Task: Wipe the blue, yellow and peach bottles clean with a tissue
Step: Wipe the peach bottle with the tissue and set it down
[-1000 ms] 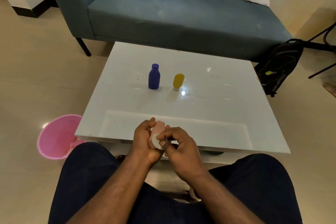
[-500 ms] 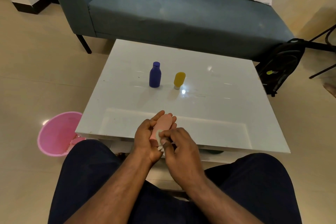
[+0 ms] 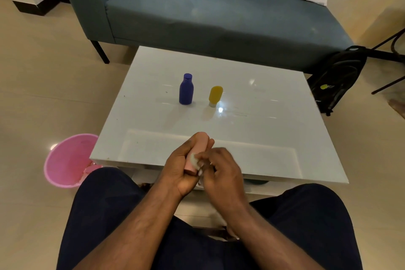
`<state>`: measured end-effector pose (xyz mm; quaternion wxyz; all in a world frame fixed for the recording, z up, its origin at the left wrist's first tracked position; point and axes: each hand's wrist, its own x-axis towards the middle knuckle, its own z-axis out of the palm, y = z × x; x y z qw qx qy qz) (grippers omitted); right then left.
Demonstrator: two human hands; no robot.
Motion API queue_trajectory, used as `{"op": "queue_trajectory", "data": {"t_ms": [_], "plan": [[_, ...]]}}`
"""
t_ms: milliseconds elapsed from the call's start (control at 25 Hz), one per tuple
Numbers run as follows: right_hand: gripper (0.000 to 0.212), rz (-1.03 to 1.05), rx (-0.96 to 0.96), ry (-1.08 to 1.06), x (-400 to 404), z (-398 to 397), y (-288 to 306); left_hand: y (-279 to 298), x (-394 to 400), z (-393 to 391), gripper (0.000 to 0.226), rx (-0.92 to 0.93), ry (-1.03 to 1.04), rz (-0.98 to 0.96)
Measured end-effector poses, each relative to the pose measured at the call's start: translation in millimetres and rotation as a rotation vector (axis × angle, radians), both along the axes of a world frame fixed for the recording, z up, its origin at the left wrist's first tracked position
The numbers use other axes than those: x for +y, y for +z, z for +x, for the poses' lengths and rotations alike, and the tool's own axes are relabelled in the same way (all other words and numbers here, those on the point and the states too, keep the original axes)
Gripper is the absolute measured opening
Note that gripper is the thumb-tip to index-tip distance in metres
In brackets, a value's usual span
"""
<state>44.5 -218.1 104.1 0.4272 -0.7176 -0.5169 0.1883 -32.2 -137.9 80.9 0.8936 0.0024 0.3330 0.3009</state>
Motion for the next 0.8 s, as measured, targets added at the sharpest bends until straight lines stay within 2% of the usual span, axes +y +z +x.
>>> {"op": "queue_trajectory", "data": {"t_ms": [160,400,640,800], "plan": [[0.019,-0.025,-0.027,-0.133,25,26,7,0,-1,0,0.034,0.077,-0.067,0.119],[0.022,0.004,-0.024,0.016,-4,-3,-2,-7,2,-2,0.040,-0.011,-0.020,0.006],[0.021,-0.042,-0.034,-0.119,30,29,12,1,-2,1,0.034,0.066,-0.111,0.147],[0.026,-0.027,-0.112,0.038,5,5,2,-10,2,0,0.042,0.059,-0.069,0.056]]}}
